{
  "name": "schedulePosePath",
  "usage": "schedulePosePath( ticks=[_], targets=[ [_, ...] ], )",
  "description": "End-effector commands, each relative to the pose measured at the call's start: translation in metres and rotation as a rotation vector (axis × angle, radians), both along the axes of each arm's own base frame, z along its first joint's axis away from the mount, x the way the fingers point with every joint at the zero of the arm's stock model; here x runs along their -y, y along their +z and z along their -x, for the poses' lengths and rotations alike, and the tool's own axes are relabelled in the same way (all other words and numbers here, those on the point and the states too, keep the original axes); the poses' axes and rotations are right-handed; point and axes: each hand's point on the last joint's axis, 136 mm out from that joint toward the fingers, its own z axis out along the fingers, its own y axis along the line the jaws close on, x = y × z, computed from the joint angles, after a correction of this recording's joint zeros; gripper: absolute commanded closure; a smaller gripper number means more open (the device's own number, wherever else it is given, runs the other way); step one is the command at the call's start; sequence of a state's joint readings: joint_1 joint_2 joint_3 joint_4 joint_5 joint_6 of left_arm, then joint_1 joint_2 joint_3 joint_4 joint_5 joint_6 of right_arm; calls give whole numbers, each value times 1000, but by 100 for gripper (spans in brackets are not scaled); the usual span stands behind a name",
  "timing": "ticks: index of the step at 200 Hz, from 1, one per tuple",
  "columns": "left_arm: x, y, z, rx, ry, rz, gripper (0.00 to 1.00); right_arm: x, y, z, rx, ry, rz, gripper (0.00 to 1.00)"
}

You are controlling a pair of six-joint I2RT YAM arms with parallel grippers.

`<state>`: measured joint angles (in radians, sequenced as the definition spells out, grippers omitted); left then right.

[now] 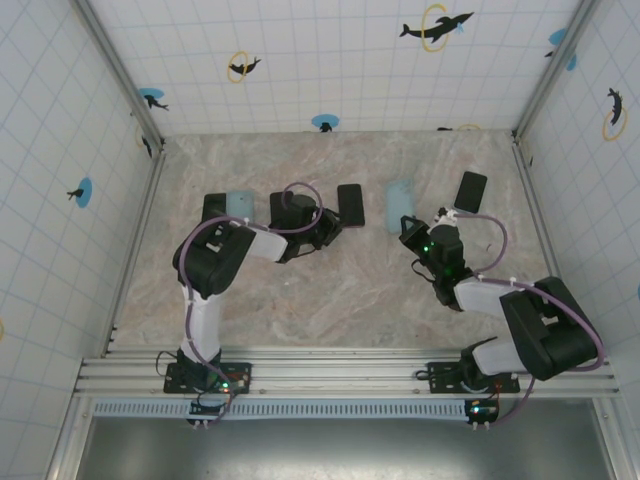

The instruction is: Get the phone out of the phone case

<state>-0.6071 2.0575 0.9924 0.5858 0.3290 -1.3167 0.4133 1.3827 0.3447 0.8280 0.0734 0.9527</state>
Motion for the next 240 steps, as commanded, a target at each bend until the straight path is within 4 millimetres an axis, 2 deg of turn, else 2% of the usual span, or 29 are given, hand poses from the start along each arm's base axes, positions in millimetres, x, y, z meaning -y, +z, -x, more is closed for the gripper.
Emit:
schedulePosePath(
  ticks=[1,24,64,109,118,120,124,136,153,180,240],
  targets=[
    [-4,13,0,43,-2,-31,57,-6,8,-5,38,13,8,100],
    [-7,23,-1,71,-8,-60,56,-9,5,-10,44,30,40,100],
    [-8,67,-5,175,-21,-86,53,-14,-6,-29,43,36,88,100],
    [-34,105,1,295,-3,-198,46,-29,-27,-55,-1,71,103,100],
    [-38,118,2,327,-1,-195,45,-32,-33,-60,-10,81,100,100],
    [-42,110,5,313,-3,-205,44,-33,-35,-61,-15,83,99,100],
    [-44,110,8,313,-4,-207,44,-35,-36,-63,-17,88,92,100],
    [-51,117,13,328,-1,-186,39,-38,-40,-69,-19,90,76,100],
    [-64,125,19,348,29,-156,38,-41,-46,-76,-30,83,72,100],
    [-83,132,25,367,59,-196,34,-43,-55,-83,-44,74,78,100],
    [-101,127,40,355,77,-207,33,-52,-70,-96,-68,95,83,95]
  ],
)
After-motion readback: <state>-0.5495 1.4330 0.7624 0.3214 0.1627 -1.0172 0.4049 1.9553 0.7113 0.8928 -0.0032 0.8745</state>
